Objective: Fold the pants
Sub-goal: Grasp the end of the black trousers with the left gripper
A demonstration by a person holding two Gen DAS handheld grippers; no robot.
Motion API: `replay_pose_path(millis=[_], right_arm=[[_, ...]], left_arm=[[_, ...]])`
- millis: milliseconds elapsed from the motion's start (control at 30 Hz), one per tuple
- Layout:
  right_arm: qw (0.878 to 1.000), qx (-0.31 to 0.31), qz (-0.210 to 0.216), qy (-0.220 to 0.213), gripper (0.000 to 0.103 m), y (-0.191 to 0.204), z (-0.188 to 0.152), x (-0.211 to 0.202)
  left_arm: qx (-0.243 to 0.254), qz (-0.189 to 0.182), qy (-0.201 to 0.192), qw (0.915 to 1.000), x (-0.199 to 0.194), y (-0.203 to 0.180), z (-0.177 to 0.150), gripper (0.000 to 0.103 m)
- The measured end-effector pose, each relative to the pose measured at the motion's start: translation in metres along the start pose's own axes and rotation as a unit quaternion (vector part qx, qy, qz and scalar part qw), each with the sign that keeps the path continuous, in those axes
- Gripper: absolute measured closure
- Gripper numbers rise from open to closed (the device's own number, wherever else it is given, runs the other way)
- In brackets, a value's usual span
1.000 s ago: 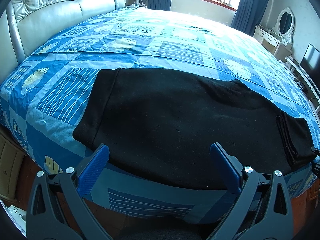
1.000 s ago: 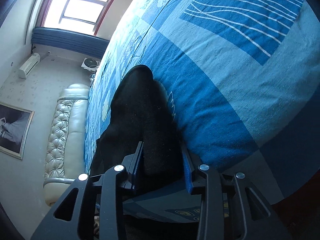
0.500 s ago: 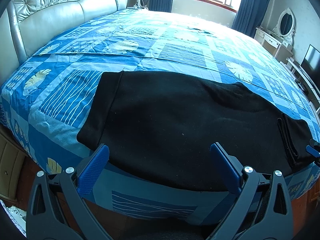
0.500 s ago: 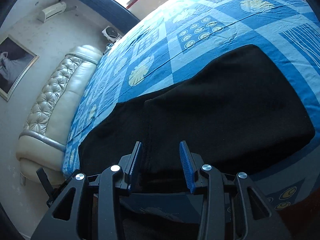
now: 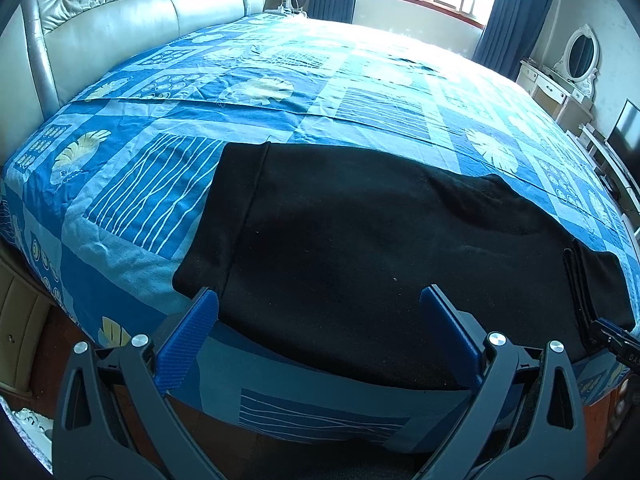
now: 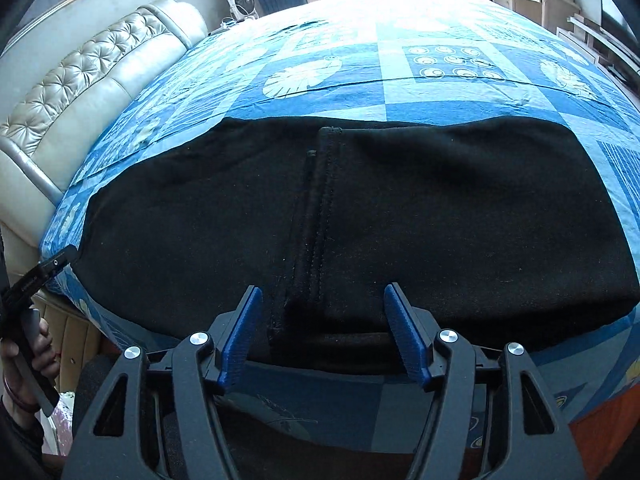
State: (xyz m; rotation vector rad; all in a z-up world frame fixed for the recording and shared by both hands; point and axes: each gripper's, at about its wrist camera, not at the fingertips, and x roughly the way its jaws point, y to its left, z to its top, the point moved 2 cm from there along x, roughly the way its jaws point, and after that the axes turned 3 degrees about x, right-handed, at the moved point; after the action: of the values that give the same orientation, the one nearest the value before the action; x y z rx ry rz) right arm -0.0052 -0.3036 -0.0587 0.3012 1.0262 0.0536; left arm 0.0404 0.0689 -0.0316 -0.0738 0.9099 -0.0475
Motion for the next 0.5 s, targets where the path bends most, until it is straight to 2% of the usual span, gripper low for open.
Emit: replay_pose_path(millis=[67, 133, 233, 300, 367, 500], right_arm=[[1.0, -0.002, -0.002, 0.0, 0.036, 0.001, -0.001, 0.0], [1.0, -0.002, 0.0, 0.001, 0.036, 0.001, 0.0, 0.0], [1.0, 0.008, 0.01, 0.002, 0.035, -0.001, 0.001, 0.0], [1.0, 0.01, 0.015, 0.003, 0.035, -0.002, 0.002, 0.0], [1.0, 0.013, 0.018, 0.003, 0.033, -0.002, 0.002, 0.001], [1.0, 0.006, 0.014, 0.001, 0.029, 0.002, 0.0, 0.002]], left_arm=[[-0.027, -0.038, 0.017, 0.9988, 0.003, 0.016, 0.005, 0.002], [-0.066, -0.086, 0.038, 0.9933, 0.007, 0.038, 0.01, 0.002], [-0.119, -0.124, 0.051, 0.9838, 0.012, 0.073, 0.016, 0.002], [-0.125, -0.128, 0.052, 0.9824, 0.018, 0.091, 0.02, 0.002], [-0.117, -0.129, 0.069, 0.9824, 0.031, 0.103, 0.024, 0.002], [-0.102, -0.164, 0.101, 0.9759, 0.058, 0.112, 0.032, 0.002]])
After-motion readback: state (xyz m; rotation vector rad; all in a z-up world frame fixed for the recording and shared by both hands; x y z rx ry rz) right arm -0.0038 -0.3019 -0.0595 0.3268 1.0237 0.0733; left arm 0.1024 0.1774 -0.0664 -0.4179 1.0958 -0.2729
